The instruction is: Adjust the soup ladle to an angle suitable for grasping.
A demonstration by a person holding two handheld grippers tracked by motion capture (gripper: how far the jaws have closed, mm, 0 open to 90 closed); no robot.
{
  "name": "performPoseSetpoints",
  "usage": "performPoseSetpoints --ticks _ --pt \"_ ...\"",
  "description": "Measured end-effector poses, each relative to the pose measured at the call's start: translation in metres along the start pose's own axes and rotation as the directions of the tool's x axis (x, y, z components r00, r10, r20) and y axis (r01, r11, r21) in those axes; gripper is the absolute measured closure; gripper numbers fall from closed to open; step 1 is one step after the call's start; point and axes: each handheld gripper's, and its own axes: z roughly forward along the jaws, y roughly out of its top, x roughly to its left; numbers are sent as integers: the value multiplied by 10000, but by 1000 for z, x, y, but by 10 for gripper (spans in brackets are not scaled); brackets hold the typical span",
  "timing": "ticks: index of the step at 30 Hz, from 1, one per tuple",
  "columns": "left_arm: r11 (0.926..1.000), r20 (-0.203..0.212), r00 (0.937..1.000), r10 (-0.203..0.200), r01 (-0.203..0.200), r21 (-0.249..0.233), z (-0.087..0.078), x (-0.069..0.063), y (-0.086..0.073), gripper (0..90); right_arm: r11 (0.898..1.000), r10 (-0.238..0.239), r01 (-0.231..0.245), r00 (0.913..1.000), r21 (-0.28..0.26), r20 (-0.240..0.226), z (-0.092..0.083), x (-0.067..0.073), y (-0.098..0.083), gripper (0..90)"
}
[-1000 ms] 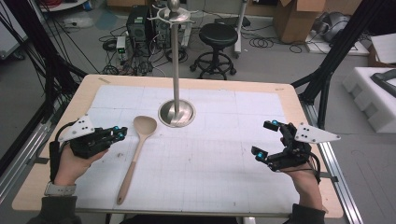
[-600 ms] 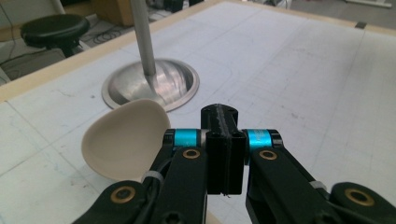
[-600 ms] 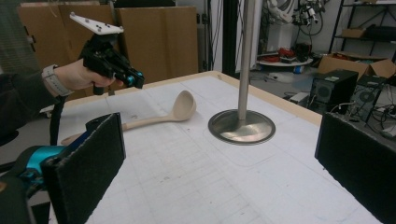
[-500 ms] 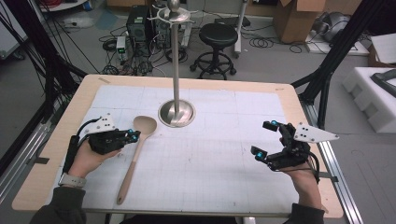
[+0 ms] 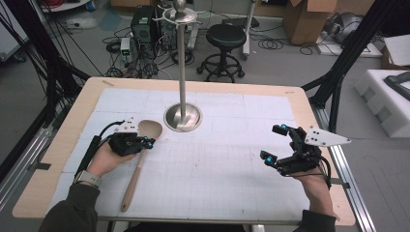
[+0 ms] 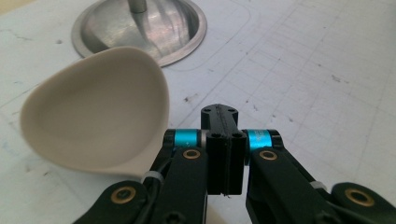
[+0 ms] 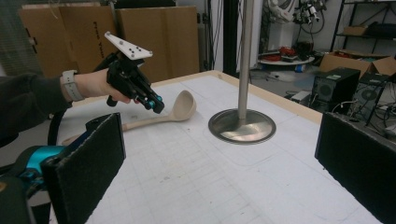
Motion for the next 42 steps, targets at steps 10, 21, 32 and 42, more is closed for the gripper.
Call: performPoseSetpoints --ticks 10,21,32,42 --pt "9965 11 10000 -15 14 833 15 10 0 899 9999 105 -104 9999 129 -118 0 -1 -3 6" --pt "9853 32 10000 60 -64 1704 24 12 -10 899 9990 -126 128 9999 423 -47 4 0 -2 6" --pt "9885 -180 9990 -420 441 1447 14 20 -17 900 9984 -106 113 9998 548 -138 7 0 -4 6" --pt "9859 -610 9970 -475 566 1575 7 24 -21 900 9979 -130 142 9997 635 -192 9 0 -5 6"
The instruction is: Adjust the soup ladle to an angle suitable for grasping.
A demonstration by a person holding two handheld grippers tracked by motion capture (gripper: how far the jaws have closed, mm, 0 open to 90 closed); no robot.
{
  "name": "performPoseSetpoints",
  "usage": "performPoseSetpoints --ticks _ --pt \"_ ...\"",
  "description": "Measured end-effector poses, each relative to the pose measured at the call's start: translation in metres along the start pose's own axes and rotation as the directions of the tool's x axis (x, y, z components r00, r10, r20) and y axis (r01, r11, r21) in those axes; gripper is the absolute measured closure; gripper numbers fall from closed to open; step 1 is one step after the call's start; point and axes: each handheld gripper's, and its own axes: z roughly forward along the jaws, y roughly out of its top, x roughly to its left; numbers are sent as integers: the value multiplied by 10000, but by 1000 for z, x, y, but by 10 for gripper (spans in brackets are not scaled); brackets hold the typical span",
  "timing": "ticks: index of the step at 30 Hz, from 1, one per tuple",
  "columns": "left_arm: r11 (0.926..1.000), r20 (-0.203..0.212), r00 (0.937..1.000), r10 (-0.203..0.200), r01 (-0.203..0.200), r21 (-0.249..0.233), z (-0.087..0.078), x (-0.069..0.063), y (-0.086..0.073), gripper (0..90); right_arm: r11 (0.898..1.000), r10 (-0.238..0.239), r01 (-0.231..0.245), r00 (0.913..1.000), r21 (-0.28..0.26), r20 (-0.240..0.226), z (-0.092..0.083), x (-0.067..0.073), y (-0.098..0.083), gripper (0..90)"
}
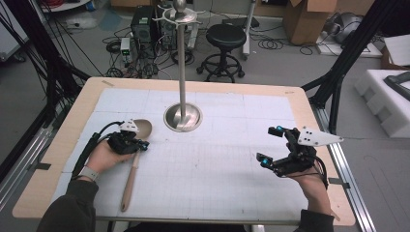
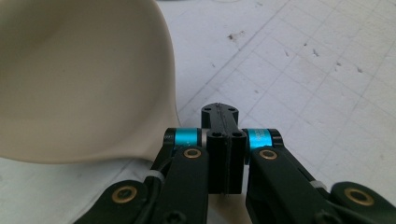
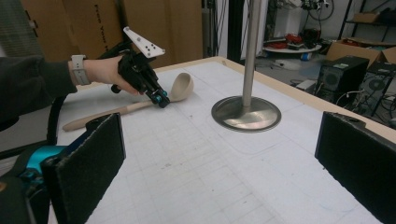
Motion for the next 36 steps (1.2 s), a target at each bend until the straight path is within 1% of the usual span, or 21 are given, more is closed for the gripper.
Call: performPoseSetpoints --ticks 2,3,5,6,7,9,12,17,18,19,20,22,25,26,28,29,30,31,34,35,36 --pt "10000 -124 9999 -50 51 24 -4 0 -4 900 10000 -9 9 10000 -21 6 0 0 0 6" --pt "10000 -137 9999 -37 36 -69 -5 2 -6 900 10000 6 -6 10000 -36 11 -1 0 0 6" --pt "9985 67 9993 -375 377 -409 -9 5 -13 900 10000 17 -17 10000 -42 0 -1 0 0 6" --pt "9985 67 9993 -375 377 -409 -9 5 -13 900 10000 24 -24 10000 -44 1 -1 0 0 6" --pt "9962 181 9980 -604 614 -621 -14 8 -20 900 10000 11 -11 10000 -53 7 -1 0 -1 6" --pt "9958 84 9978 -654 658 -633 -17 8 -23 900 10000 8 -8 10000 -14 -7 1 0 -1 6" --pt "9962 53 9978 -659 661 -575 -20 9 -26 900 10000 34 -34 10000 39 -9 2 0 -1 6" --pt "9948 -54 9970 -770 765 -678 -30 10 -37 900 9999 53 -52 10000 154 -53 5 0 -2 6" --pt "9952 -125 9969 -773 764 -608 -31 10 -38 900 9998 77 -76 10000 192 -53 6 0 -2 6" --pt "9965 -213 9975 -676 665 -501 -33 10 -38 900 9998 18 -17 10000 194 -47 7 0 -3 6" --pt "9965 -323 9970 -707 692 -468 -33 9 -39 900 9997 42 -41 10000 241 -66 7 0 -3 6" --pt "9981 -512 9970 -572 559 -259 -36 7 -40 900 9996 39 -36 9999 276 -106 8 0 -3 6" --pt "9984 -634 9965 -553 546 -137 -38 5 -42 900 9996 28 -25 9999 267 -113 8 0 -3 6" --pt "9979 -584 9965 -600 584 -282 -41 6 -47 900 9996 53 -50 9999 274 -119 8 0 -3 6" --pt "9941 -381 9950 -924 900 -612 -42 8 -52 900 9997 21 -19 10000 231 -89 8 0 -3 6" --pt "9941 -381 9950 -924 900 -612 -42 8 -52 900 9997 21 -19 10000 231 -89 8 0 -3 6" --pt "9924 -316 9942 -1025 1000 -719 -42 9 -54 900 9997 62 -60 9999 242 -85 8 0 -3 6" --pt "9925 -308 9943 -1016 992 -719 -42 9 -54 900 9996 71 -69 9999 263 -79 8 0 -3 6" --pt "9947 -491 9953 -835 802 -643 -42 7 -52 900 9996 44 -41 9999 281 -104 10 0 -3 6" --pt "9938 -512 9959 -743 697 -868 -47 6 -53 900 9996 56 -53 9999 281 -120 10 -1 -3 6" --pt "9938 -512 9959 -743 697 -868 -47 6 -53 900 9996 56 -53 9999 281 -120 10 -1 -3 6"
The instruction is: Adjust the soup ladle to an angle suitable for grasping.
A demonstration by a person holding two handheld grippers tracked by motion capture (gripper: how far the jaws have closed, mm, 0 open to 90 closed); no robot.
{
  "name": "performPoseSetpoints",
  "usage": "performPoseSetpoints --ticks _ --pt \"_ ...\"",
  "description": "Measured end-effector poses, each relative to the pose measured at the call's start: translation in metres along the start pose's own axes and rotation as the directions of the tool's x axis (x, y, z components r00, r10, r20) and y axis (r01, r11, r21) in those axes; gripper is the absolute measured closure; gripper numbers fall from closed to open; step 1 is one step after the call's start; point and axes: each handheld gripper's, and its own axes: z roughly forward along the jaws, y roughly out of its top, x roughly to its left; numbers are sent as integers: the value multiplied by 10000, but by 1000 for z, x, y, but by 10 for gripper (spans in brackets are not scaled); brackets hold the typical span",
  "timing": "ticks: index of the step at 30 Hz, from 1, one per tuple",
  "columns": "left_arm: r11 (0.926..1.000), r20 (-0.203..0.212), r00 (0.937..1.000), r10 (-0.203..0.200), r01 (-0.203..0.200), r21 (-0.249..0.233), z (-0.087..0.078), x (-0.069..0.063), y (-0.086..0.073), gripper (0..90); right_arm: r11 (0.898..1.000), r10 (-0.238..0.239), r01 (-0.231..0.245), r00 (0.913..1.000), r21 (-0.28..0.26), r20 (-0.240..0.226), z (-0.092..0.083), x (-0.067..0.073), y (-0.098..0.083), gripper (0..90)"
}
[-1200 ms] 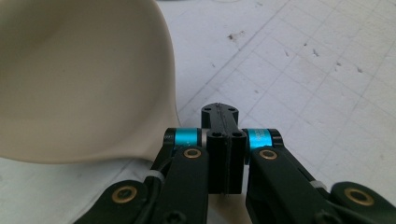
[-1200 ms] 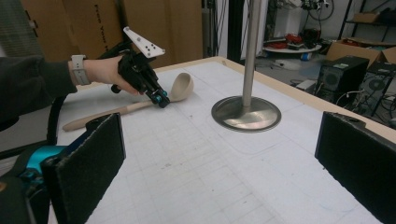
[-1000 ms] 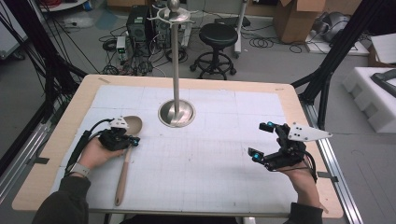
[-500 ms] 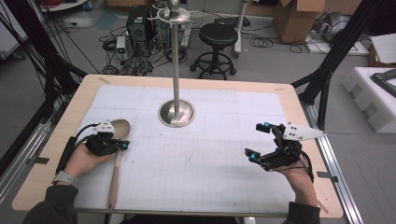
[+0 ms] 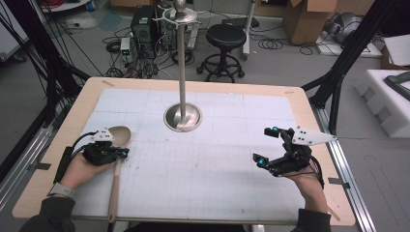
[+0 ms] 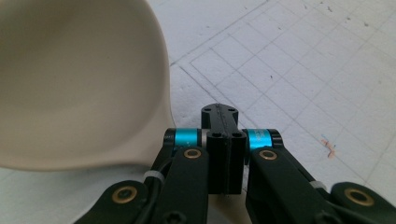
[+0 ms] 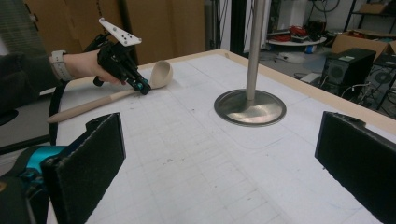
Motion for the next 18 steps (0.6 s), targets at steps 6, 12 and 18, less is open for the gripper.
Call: performPoseSetpoints --ticks 6,12,18 --pt "9910 9 9986 537 -531 -1228 -36 -18 -6 900 9999 78 -79 10000 -82 -25 2 -2 0 6" --pt "9908 355 9988 346 -296 -1321 -61 -40 -42 900 9999 -22 21 9999 -101 -130 7 -1 3 6" --pt "9892 586 9960 678 -595 -1338 -78 -65 -74 900 10000 36 -35 9998 85 -173 13 0 2 6"
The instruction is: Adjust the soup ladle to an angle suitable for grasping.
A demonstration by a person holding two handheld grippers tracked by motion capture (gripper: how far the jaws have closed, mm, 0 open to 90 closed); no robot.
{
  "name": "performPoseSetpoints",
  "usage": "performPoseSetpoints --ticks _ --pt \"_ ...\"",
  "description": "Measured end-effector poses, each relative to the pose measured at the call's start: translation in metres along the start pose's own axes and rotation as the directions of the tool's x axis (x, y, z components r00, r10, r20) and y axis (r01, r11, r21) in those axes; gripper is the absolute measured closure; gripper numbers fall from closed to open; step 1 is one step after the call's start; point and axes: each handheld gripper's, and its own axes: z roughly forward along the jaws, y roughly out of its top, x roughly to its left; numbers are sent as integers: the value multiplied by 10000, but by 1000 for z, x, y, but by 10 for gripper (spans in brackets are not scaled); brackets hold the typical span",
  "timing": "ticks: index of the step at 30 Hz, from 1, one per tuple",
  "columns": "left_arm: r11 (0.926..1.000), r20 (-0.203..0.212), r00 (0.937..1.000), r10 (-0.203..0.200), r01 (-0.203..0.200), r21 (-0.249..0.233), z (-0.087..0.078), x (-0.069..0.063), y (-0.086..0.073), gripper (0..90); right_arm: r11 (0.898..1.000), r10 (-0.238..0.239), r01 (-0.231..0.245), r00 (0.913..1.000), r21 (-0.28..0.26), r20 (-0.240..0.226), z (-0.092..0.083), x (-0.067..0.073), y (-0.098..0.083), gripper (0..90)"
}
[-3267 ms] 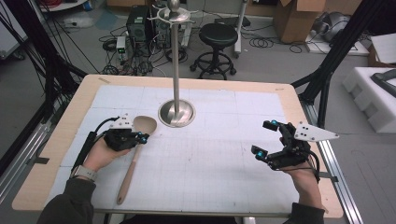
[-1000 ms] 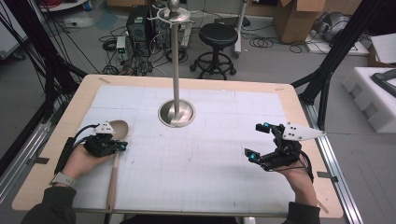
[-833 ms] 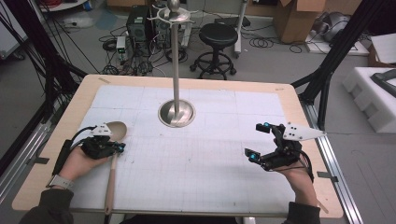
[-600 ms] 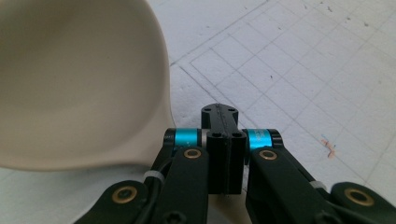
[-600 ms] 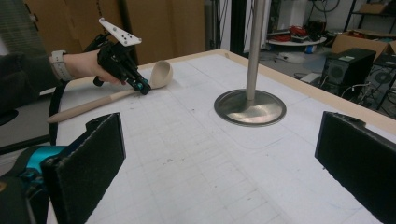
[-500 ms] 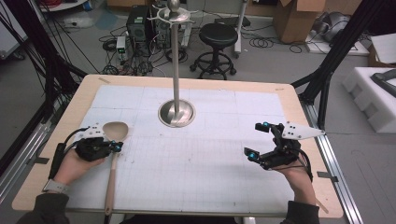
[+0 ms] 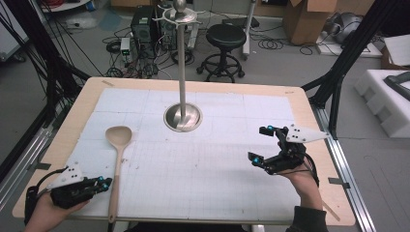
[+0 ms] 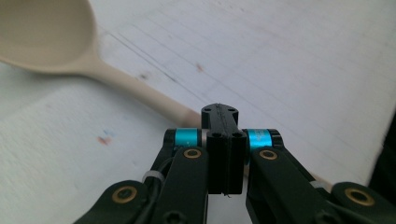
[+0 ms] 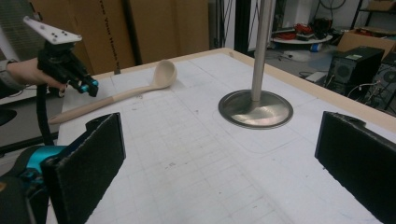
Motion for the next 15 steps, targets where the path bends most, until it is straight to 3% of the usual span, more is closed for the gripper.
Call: performPoseSetpoints --ticks 4,7,15 --pt "9998 197 9997 -159 161 -111 -5 -6 -8 900 10000 -21 21 10000 76 45 2 -1 0 6" --pt "9998 409 9991 -65 73 -181 -4 -10 -9 900 9999 -5 5 10000 130 49 4 -1 -1 6" --pt "9998 391 9991 -147 141 166 -4 -15 -17 900 9999 -65 64 9999 84 139 3 -2 -1 6"
